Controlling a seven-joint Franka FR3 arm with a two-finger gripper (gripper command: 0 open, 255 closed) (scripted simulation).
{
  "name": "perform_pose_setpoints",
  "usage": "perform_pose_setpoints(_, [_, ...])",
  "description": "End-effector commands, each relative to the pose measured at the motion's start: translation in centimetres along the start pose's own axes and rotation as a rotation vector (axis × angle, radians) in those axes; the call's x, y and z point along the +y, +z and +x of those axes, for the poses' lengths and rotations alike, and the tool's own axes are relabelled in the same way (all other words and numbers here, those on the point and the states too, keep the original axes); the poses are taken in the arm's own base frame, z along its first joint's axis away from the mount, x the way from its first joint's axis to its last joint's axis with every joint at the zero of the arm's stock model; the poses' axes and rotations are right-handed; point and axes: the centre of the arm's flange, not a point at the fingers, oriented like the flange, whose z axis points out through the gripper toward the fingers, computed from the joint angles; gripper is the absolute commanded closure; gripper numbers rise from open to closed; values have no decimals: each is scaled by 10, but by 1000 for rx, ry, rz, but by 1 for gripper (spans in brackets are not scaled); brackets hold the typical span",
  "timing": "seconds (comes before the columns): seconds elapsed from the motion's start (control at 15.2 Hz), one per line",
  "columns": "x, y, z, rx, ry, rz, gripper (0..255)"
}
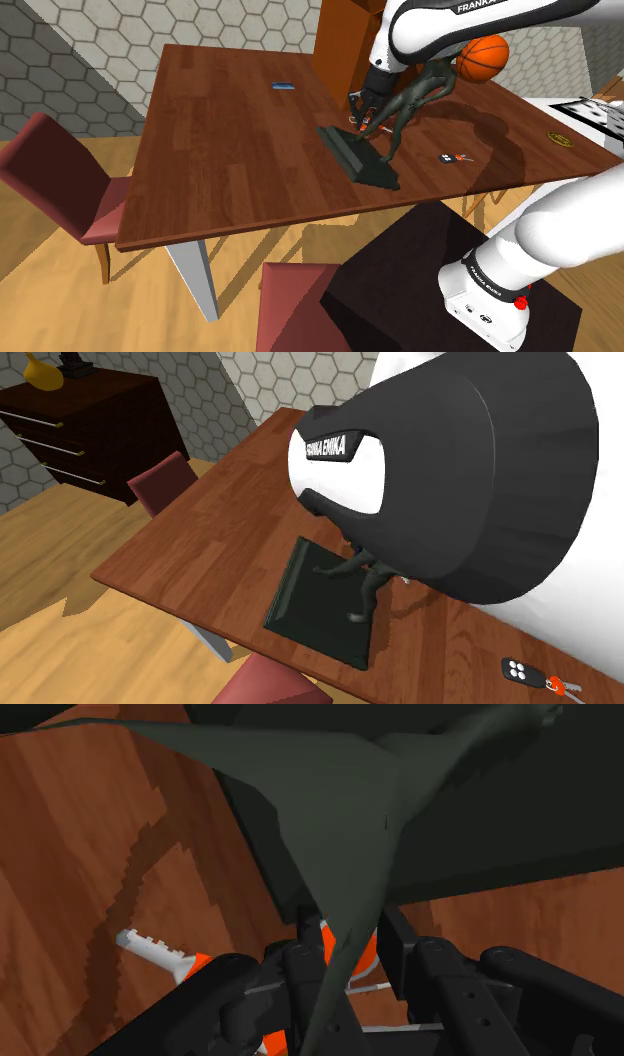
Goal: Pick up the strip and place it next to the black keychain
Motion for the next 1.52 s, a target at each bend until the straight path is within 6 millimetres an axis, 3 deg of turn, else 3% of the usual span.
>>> perform_pose_setpoints(0.0, [27, 1, 8, 0, -2, 0, 255])
perform_pose_setpoints(1.19, [256, 2, 69, 0, -2, 0, 255])
perform_pose_setpoints(1.45, [256, 23, 69, 0, -2, 0, 255])
